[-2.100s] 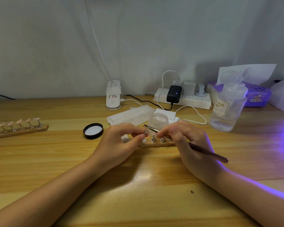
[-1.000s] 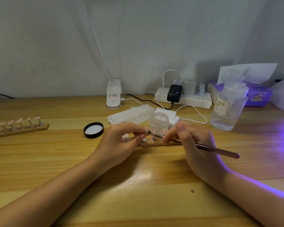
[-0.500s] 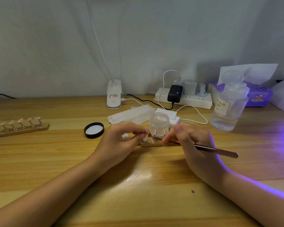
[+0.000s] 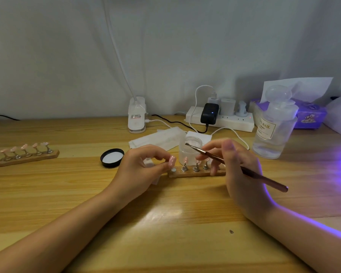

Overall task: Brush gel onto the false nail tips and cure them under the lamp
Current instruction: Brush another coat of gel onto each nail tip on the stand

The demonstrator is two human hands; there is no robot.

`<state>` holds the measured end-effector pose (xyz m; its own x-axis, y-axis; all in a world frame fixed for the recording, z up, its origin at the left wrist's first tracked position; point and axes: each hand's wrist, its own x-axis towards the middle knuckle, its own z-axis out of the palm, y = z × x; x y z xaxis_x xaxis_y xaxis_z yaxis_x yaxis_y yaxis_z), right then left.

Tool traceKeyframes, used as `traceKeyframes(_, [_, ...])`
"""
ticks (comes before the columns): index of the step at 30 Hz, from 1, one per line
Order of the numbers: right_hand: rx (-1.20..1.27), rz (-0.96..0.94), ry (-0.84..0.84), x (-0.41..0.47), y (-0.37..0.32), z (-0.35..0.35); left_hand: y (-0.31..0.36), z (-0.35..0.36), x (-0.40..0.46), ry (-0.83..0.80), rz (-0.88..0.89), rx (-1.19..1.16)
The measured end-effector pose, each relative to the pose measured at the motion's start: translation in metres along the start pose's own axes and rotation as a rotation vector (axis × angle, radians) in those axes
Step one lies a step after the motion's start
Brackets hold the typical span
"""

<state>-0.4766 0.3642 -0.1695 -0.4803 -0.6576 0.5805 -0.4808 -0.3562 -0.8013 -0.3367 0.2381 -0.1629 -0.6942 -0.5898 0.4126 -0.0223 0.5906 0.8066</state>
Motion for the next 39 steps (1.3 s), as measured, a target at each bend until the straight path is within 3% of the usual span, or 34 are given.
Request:
traceKeyframes(5, [0.03, -0.032, 0.045, 0.002, 0.0, 0.0, 0.004, 0.001, 0.003, -0.083, -0.138, -0.039])
traceKeyframes(9, [-0.083, -0.049, 0.052, 0.002, 0.002, 0.0, 0.005, 0.005, 0.007, -0.135, -0.119, 0.041])
traceKeyframes(21, [-0.116, -0.057, 0.033, 0.002, 0.002, -0.001, -0.001, 0.007, 0.011, -0.117, -0.181, 0.076])
traceKeyframes(32, [-0.11, -0.051, 0.036, 0.003, 0.0, -0.002, 0.003, -0.001, 0.011, -0.26, -0.155, 0.198])
traceKeyframes(39, [-0.135, -0.032, 0.037, 0.002, 0.0, -0.001, 0.003, 0.013, 0.007, -0.19, -0.074, 0.208])
